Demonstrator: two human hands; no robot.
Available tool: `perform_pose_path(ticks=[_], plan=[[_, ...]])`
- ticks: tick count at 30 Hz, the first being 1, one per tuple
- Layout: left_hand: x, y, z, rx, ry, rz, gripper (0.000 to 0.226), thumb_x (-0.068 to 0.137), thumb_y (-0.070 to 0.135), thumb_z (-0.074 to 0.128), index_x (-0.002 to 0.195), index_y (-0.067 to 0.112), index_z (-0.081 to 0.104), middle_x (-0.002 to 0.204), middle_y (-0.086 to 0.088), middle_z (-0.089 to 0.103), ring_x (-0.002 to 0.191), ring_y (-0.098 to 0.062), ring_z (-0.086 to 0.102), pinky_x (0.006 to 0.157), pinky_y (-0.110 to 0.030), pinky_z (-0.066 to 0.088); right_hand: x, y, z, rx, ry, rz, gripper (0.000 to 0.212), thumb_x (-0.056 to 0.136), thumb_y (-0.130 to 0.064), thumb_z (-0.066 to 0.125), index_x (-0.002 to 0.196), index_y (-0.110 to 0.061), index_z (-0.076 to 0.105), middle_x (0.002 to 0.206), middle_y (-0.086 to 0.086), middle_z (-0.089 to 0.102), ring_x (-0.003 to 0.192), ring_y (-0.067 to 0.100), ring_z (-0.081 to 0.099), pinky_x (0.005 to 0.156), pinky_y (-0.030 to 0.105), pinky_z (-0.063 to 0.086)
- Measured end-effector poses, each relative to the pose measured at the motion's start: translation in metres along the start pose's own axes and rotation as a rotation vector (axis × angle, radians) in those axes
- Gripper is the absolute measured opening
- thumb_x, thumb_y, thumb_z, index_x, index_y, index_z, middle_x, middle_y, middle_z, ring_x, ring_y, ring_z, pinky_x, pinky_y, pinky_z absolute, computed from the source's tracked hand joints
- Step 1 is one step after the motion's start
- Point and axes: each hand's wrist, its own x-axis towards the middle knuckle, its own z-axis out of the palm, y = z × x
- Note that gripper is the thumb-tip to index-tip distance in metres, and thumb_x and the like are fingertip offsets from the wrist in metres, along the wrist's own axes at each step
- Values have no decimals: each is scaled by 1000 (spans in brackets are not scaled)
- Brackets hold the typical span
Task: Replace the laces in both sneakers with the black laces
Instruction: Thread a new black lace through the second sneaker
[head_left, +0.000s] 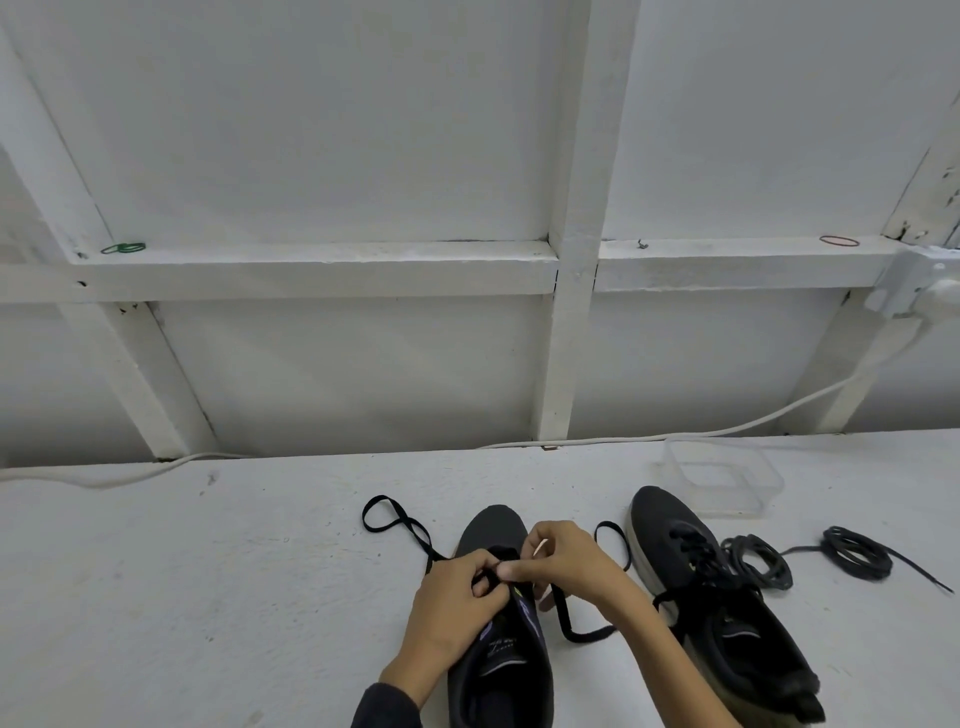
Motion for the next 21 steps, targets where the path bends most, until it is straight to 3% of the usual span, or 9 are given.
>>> perform_pose_path(ticks=[6,9,13,17,21], plan=[[0,3,-2,-103,-46,26,15,87,18,64,77,28,61,51,12,42,54,-3,42,60,-13,38,-1,-3,-2,73,-53,65,24,72,-19,74,87,-10,58,74,8,64,64,20,62,73,42,59],[-3,-1,-6,-242,-29,-16,11,89,19,65,78,20,63,61,7,53,60,-3,47,62,-14,39,-3,-2,-6,58,-69,58,18,74,-21,67,89,-14,58,70,3,62,64,17,61,82,45,57],[-8,-4,-10,-486,30,-112,10,89,12,66,79,13,66,69,8,63,65,-2,56,63,-14,43,-4,-1,-7,17,-84,1,9,83,-11,60,92,-10,58,59,-5,57,56,10,57,77,39,58],[-10,0,-12,-513,38,-97,4,88,15,69,85,13,71,74,5,68,71,-4,61,69,-16,48,-3,-10,0,-277,-3,-141,18,78,-18,63,89,-30,69,82,-1,59,74,18,62,75,39,57],[-10,-5,-20,-576,67,-120,20,97,16,56,89,12,75,62,6,53,51,-4,42,50,-14,33,-1,-15,9,-488,-8,-237,19,82,-27,63,89,-42,72,98,-9,44,90,9,53,81,28,48]])
